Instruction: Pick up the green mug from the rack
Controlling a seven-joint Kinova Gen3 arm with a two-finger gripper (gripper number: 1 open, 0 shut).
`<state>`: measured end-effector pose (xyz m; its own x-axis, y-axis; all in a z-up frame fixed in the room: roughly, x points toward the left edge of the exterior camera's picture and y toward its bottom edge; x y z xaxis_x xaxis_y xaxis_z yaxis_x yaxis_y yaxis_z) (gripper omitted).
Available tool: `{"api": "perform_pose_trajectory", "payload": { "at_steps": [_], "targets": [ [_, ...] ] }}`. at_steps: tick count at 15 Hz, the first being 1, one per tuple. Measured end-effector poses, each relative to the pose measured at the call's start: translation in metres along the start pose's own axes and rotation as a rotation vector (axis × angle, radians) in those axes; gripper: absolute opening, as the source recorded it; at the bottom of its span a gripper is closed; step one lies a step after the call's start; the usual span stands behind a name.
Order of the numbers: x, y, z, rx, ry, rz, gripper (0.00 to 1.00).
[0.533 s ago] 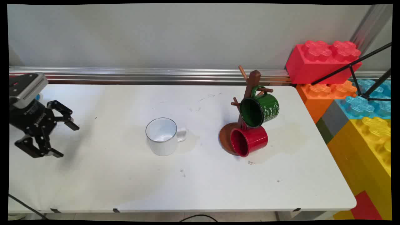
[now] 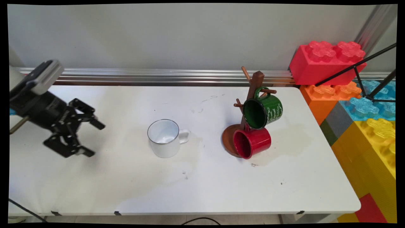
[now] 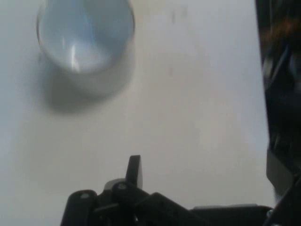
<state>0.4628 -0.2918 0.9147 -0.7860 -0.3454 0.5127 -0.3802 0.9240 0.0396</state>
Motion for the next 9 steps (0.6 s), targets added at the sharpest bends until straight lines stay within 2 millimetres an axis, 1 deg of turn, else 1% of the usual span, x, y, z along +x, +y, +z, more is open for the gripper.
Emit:
{"api": "perform_pose_trajectory", "payload": {
  "at_steps": [3, 9],
  "targets": [
    [0.023, 0.000, 0.004, -0.003, 0.095, -0.030, 1.00],
    [0.068, 0.000, 0.005, 0.005, 0.267, -0.036, 1.00]
  ]
}}
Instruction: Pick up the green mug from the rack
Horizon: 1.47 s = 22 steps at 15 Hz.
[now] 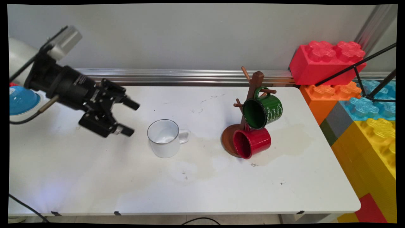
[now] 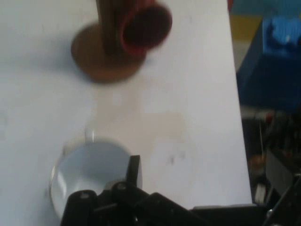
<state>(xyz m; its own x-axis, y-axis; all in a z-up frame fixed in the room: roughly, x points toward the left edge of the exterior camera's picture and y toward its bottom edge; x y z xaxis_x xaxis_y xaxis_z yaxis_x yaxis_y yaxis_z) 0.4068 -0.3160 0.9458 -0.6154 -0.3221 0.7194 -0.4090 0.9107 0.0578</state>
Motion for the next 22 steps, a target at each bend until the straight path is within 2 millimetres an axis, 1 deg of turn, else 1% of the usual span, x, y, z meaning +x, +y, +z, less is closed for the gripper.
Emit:
{"api": "perform_pose_trajectory", "payload": {
  "at_steps": [3, 8, 12, 18, 22],
  "targets": [
    [0.013, 0.000, 0.003, 0.000, 0.050, 0.005, 1.00],
    [0.031, 0.002, 0.013, -0.011, 0.075, 0.040, 1.00],
    [0.054, 0.006, 0.025, 0.003, 0.064, 0.024, 1.00],
    [0.098, 0.022, 0.048, 0.034, 0.039, -0.101, 1.00],
    [0.121, 0.037, 0.064, 0.046, 0.033, -0.209, 1.00]
  ]
}}
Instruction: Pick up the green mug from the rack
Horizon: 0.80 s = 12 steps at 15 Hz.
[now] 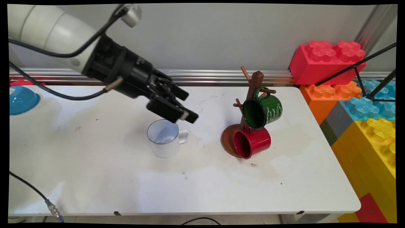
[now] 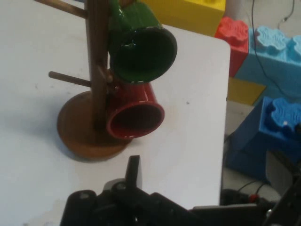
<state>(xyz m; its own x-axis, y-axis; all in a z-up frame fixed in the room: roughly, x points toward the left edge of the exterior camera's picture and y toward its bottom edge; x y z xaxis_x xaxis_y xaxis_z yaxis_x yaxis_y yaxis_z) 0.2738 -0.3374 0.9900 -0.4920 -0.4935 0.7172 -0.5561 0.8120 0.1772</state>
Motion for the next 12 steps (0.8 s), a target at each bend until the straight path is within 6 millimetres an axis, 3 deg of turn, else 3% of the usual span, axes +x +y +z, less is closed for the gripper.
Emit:
{"api": "perform_pose_trajectory", "payload": {
  "at_steps": [12],
  "targets": [
    [0.024, 0.040, 0.049, 0.018, 0.022, -0.177, 1.00]
  ]
}}
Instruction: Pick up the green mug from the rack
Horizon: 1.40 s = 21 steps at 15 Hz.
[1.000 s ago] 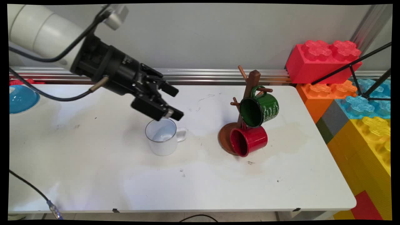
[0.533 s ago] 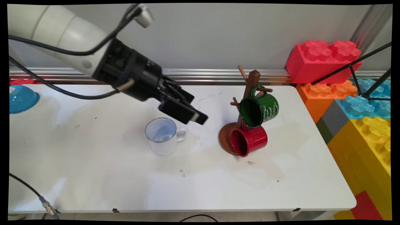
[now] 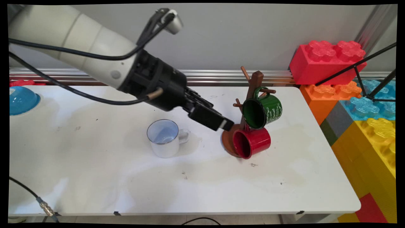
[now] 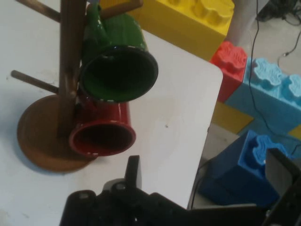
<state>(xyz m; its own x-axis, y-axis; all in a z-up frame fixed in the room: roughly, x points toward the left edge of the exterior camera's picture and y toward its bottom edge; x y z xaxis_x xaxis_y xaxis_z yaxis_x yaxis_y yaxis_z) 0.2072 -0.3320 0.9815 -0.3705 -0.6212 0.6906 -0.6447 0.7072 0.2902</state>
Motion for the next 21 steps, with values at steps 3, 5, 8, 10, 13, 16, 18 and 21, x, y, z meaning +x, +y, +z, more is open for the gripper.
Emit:
{"api": "perform_pose_trajectory", "payload": {
  "at_steps": [3, 5, 8, 10, 13, 16, 18, 21],
  "targets": [
    [0.002, 0.006, 0.012, 0.004, 0.010, -0.025, 1.00],
    [0.002, 0.008, 0.019, 0.006, 0.016, -0.037, 1.00],
    [0.003, 0.011, 0.031, 0.011, 0.026, -0.055, 1.00],
    [0.003, 0.012, 0.041, 0.014, 0.040, -0.068, 1.00],
    [0.004, 0.011, 0.054, 0.020, 0.062, -0.084, 1.00],
    [0.004, 0.010, 0.067, 0.021, 0.079, -0.097, 1.00],
    [0.004, 0.009, 0.075, 0.018, 0.089, -0.105, 1.00],
    [0.005, 0.007, 0.088, 0.008, 0.105, -0.117, 1.00]
  ]
}}
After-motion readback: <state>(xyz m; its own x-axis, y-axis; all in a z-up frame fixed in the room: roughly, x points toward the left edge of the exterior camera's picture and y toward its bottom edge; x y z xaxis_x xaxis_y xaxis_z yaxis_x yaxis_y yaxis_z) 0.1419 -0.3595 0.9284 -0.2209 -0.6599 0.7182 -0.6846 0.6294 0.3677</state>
